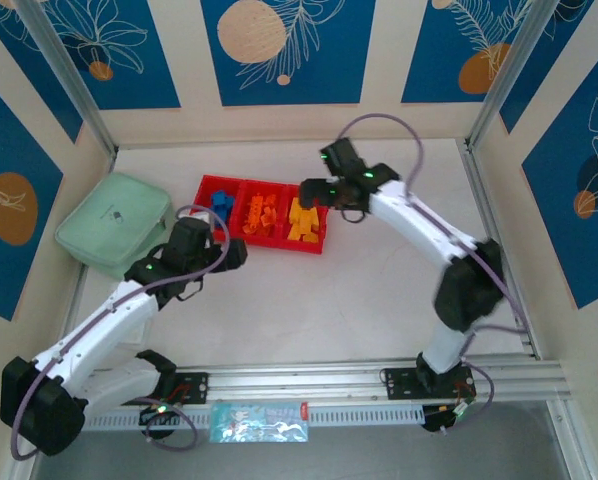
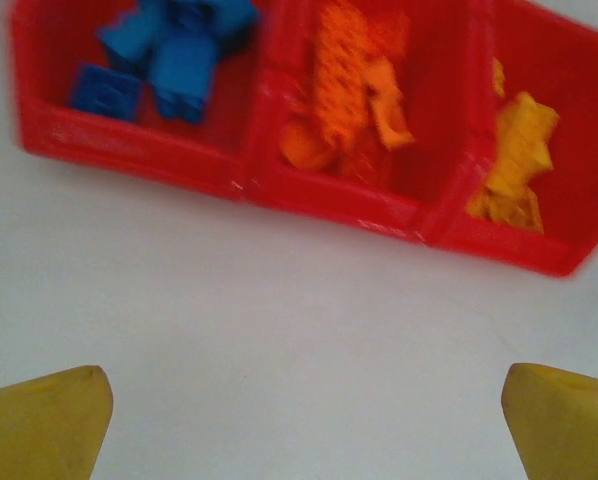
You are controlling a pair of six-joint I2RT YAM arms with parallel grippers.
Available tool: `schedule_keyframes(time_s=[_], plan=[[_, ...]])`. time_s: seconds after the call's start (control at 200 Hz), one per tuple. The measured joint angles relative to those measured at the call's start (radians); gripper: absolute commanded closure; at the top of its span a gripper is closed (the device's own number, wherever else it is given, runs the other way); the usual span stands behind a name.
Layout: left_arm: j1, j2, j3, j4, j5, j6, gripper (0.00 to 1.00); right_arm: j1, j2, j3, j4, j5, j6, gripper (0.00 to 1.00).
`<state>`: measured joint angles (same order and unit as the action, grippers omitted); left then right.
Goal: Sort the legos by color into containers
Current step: Reset both arms
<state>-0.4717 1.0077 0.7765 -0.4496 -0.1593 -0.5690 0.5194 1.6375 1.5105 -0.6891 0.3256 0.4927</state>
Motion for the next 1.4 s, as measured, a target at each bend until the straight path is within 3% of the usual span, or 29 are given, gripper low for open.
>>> schedule_keyframes(time_s=[0.235,0.36,0.445,0.61,0.785,0.85,1.4], plan=[[0.228,-0.001,-0.080,0.170,-0.224,0.188,0.01,-0.313,-0.459,-0.542,0.272,0.149,-0.056,0.01],[0.314,0.061,-0.205,0.378,-0.284,0.326,0.01,-0.500,-0.494,-0.822,0.488,0.168,-0.097,0.01],[0.349,0.133,-0.299,0.556,-0.277,0.409,0.01,-0.563,-0.450,-0.977,0.671,0.146,-0.124,0.01],[0.376,0.299,-0.441,0.932,-0.167,0.525,0.01,-0.571,-0.291,-1.082,0.968,0.019,-0.203,0.01],[0.378,0.467,-0.455,1.246,-0.036,0.576,0.01,-0.532,-0.164,-1.093,1.336,-0.107,-0.297,0.01],[0.378,0.529,-0.456,1.341,-0.015,0.584,0.01,-0.517,-0.123,-1.092,1.367,-0.147,-0.323,0.01],[0.378,0.555,-0.440,1.406,-0.033,0.586,0.01,-0.517,-0.109,-1.096,1.455,-0.227,-0.373,0.01]])
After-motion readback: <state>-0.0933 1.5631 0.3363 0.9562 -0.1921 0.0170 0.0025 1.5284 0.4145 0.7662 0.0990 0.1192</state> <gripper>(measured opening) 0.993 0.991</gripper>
